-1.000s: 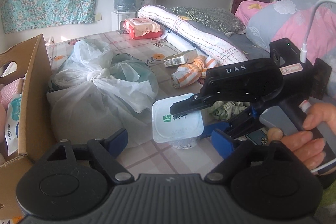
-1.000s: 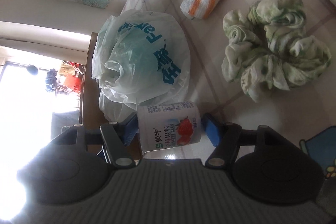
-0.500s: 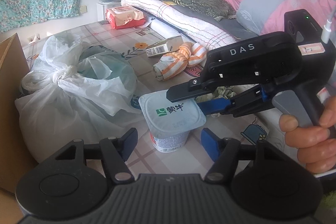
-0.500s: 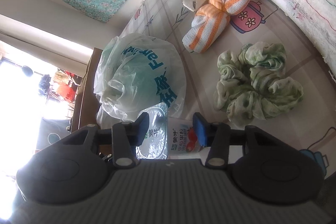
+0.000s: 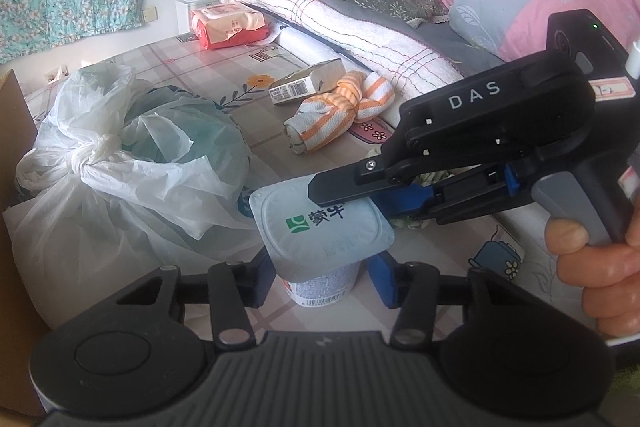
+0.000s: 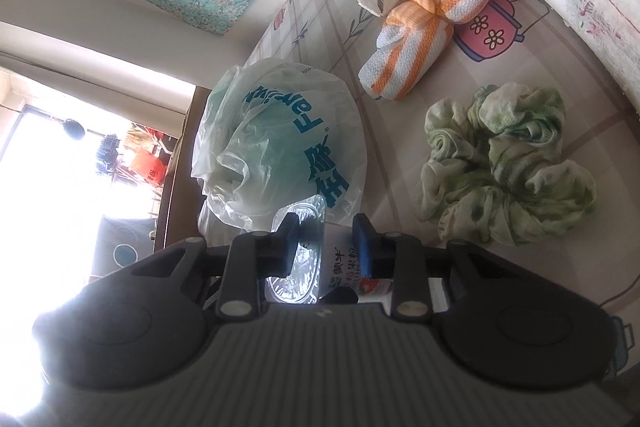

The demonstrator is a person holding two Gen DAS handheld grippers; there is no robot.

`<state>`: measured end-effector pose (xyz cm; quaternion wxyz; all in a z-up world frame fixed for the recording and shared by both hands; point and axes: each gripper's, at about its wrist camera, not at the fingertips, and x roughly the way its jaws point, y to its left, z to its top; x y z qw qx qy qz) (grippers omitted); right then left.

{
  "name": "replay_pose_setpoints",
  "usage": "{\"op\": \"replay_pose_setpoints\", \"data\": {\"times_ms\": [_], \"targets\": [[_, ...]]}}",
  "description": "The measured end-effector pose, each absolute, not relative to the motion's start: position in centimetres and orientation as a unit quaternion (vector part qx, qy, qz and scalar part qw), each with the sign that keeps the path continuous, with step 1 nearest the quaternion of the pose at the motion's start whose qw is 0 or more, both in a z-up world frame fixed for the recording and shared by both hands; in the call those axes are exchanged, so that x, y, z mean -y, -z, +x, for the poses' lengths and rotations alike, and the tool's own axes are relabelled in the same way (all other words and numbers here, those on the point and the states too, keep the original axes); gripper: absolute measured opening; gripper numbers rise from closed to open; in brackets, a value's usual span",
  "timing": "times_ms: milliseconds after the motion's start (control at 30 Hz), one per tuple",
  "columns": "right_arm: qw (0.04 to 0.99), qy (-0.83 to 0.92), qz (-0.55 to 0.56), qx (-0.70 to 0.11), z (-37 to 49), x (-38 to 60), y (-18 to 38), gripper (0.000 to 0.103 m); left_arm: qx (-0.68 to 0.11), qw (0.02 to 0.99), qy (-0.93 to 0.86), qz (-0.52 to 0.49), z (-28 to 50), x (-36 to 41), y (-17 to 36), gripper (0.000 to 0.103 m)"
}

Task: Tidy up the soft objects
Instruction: 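Carry the yogurt cup with the right tool into the box and release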

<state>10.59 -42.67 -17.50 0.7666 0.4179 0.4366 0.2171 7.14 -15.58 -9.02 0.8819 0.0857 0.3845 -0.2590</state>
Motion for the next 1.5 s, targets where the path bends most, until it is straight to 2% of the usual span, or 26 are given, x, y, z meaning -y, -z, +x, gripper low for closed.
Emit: {"op": "replay_pose_setpoints", "data": {"times_ms": [133,533,833,1067,1300,1500], "targets": [[0.777,-0.214,0.399,-0.436,10.4,42.1,16.8,0.028,-0.384,0.882,0.261,0.083,7.0,15.5,8.9,0.048],[0.794,-0.218,0.379,-0.422,8.4,41.0,13.7,0.028,-0.353,0.892,0.271,0.074,4.7,14.2,6.7,0.048],[0.812,-0.268,0.341,-0.389,7.5,37.3,7.9,0.028,-0.294,0.925,0.237,0.052,2.0,10.2,1.8,0.048],[0.81,-0.351,0.293,-0.367,9.1,30.2,2.7,0.028,-0.248,0.954,0.162,0.035,0.5,4.9,-2.1,0.048],[0.772,-0.422,0.261,-0.398,12.3,21.3,1.4,0.029,-0.258,0.962,0.083,0.012,0.6,-1.2,-3.5,0.048],[0.745,-0.422,0.231,-0.462,15.2,15.7,3.5,0.03,-0.314,0.945,0.07,-0.059,2.6,-6.3,-1.3,0.048]]}}
